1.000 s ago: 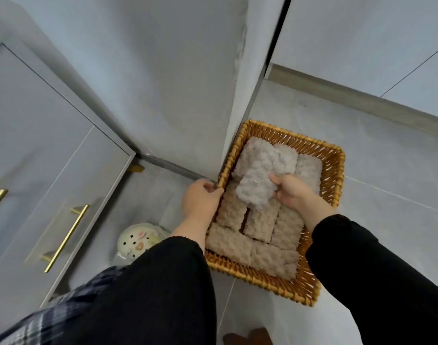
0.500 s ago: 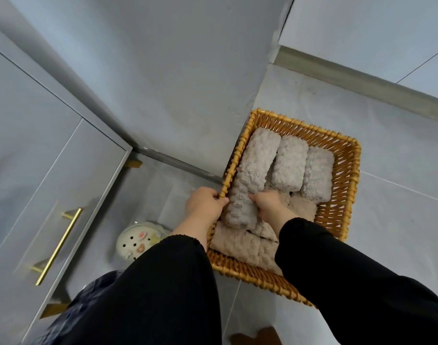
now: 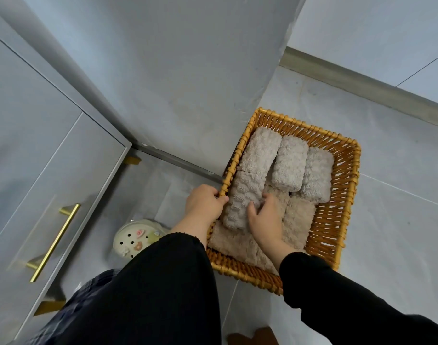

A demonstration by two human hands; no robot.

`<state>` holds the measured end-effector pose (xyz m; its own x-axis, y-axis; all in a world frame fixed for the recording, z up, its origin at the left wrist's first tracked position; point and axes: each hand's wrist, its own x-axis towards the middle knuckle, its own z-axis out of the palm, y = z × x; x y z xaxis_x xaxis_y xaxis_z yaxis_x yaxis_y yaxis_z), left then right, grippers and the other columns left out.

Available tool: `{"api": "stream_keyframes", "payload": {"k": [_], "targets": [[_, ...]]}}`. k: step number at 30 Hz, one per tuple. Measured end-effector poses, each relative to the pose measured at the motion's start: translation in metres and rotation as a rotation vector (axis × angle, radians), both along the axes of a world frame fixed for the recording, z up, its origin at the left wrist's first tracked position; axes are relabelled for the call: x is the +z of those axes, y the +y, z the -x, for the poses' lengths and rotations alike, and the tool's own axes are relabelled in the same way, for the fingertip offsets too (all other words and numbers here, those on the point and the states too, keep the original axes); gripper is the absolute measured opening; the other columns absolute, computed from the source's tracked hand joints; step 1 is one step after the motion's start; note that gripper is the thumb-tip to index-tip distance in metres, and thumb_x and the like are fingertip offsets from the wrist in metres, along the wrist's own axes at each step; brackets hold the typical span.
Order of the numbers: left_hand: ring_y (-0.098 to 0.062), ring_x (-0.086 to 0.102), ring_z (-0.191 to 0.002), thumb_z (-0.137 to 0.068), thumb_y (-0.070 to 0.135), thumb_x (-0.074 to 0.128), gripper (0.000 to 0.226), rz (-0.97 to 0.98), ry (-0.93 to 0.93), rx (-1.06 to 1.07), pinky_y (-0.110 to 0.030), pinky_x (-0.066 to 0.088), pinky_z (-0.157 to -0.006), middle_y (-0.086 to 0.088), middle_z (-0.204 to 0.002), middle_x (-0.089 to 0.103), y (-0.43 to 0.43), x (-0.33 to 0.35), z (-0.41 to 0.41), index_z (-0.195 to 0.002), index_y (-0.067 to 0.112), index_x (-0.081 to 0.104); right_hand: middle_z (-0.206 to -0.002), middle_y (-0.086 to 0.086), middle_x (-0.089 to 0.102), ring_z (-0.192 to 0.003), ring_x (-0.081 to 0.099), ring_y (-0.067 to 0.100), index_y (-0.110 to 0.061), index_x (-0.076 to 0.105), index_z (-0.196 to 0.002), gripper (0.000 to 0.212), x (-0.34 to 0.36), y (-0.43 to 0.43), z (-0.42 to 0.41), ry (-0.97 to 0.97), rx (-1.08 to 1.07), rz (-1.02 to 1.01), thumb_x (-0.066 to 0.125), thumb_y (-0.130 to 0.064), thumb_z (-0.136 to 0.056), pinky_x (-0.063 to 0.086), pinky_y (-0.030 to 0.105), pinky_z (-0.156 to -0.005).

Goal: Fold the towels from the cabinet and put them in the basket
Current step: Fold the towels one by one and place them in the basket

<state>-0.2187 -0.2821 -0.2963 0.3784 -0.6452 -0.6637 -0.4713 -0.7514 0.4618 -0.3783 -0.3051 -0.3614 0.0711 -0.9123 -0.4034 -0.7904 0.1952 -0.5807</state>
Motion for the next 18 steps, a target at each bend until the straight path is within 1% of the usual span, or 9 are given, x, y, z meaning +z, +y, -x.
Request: {"api": "stream_keyframes", "payload": {"k": [1,2,4,6,7,10,13,16,18], "targets": [[-0.022,0.064,-0.084,-0.090,0.037,0.060,0.026,-0.002,0.004,0.001,-0.028,0.048,-0.070,-0.004,-0.086,0.069,0.000,0.000,0.000,-0.092,0.013,0.072,-0.115,0.004,0.057,-0.097,0.058,0.019,-0.012,0.039,-0.131,0.043,0.000,0.002,-0.003,-0.053,-0.091,-0.088,0.048,-0.034,-0.095,0.046,0.030,-0.078],[-0.022,0.063,-0.083,-0.090,0.036,0.060,0.026,-0.004,0.005,0.001,-0.028,0.048,-0.069,-0.004,-0.084,0.068,-0.001,0.000,0.000,-0.089,0.013,0.071,-0.110,0.005,0.059,-0.093,0.059,0.020,-0.010,0.040,-0.129,0.040,-0.001,0.002,-0.007,-0.093,-0.145,-0.132,0.047,-0.031,-0.096,0.043,0.028,-0.074],[-0.022,0.063,-0.084,-0.091,0.037,0.060,0.025,-0.002,-0.004,-0.008,-0.027,0.046,-0.068,-0.003,-0.084,0.067,-0.001,0.001,0.000,-0.088,0.014,0.070,-0.101,0.008,0.059,-0.088,0.058,0.024,-0.004,0.045,-0.120,0.029,-0.005,-0.002,-0.018,-0.131,-0.189,-0.150,0.044,-0.022,-0.097,0.042,0.028,-0.071],[-0.022,0.061,-0.086,-0.091,0.037,0.059,0.026,0.001,-0.014,-0.018,-0.027,0.044,-0.068,-0.003,-0.087,0.066,-0.001,0.003,0.000,-0.094,0.013,0.070,-0.096,0.012,0.057,-0.086,0.056,0.027,0.001,0.050,-0.113,0.024,-0.008,-0.010,-0.031,-0.112,-0.241,-0.155,0.043,-0.015,-0.097,0.039,0.028,-0.070],[-0.021,0.060,-0.085,-0.091,0.037,0.059,0.027,0.000,-0.010,-0.018,-0.027,0.044,-0.069,-0.003,-0.089,0.066,-0.002,0.003,0.000,-0.096,0.013,0.070,-0.098,0.014,0.057,-0.088,0.056,0.028,0.003,0.051,-0.114,0.025,-0.011,-0.015,-0.036,-0.098,-0.275,-0.177,0.042,-0.013,-0.097,0.039,0.028,-0.070],[-0.020,0.059,-0.083,-0.092,0.037,0.059,0.028,-0.009,0.007,-0.020,-0.027,0.046,-0.070,-0.002,-0.088,0.065,-0.002,0.003,-0.001,-0.098,0.012,0.070,-0.115,0.018,0.058,-0.104,0.057,0.034,0.003,0.049,-0.120,0.028,-0.018,-0.025,-0.044,-0.054,-0.332,-0.265,0.042,-0.013,-0.098,0.038,0.026,-0.075],[-0.020,0.057,-0.082,-0.092,0.036,0.059,0.027,-0.016,0.009,-0.023,-0.028,0.046,-0.072,-0.001,-0.086,0.061,-0.003,0.004,-0.002,-0.098,0.012,0.070,-0.115,0.021,0.058,-0.103,0.058,0.034,0.003,0.044,-0.123,0.029,-0.017,-0.026,-0.045,0.005,-0.269,-0.267,0.039,-0.012,-0.099,0.039,0.028,-0.074],[-0.021,0.060,-0.085,-0.091,0.035,0.059,0.026,-0.024,0.025,-0.010,-0.030,0.048,-0.074,-0.001,-0.086,0.062,-0.003,0.006,-0.001,-0.096,0.012,0.069,-0.099,0.013,0.059,-0.086,0.059,0.030,0.001,0.043,-0.118,0.025,-0.011,-0.022,-0.035,0.034,-0.169,-0.228,0.037,-0.013,-0.099,0.043,0.031,-0.068],[-0.024,0.062,-0.091,-0.091,0.033,0.060,0.025,-0.023,0.051,-0.001,-0.033,0.050,-0.079,-0.003,-0.089,0.064,-0.002,0.007,-0.002,-0.098,0.010,0.069,-0.097,0.012,0.059,-0.078,0.059,0.026,-0.001,0.043,-0.117,0.026,-0.006,-0.020,-0.028,0.019,-0.159,-0.221,0.039,-0.017,-0.097,0.043,0.030,-0.063]]}}
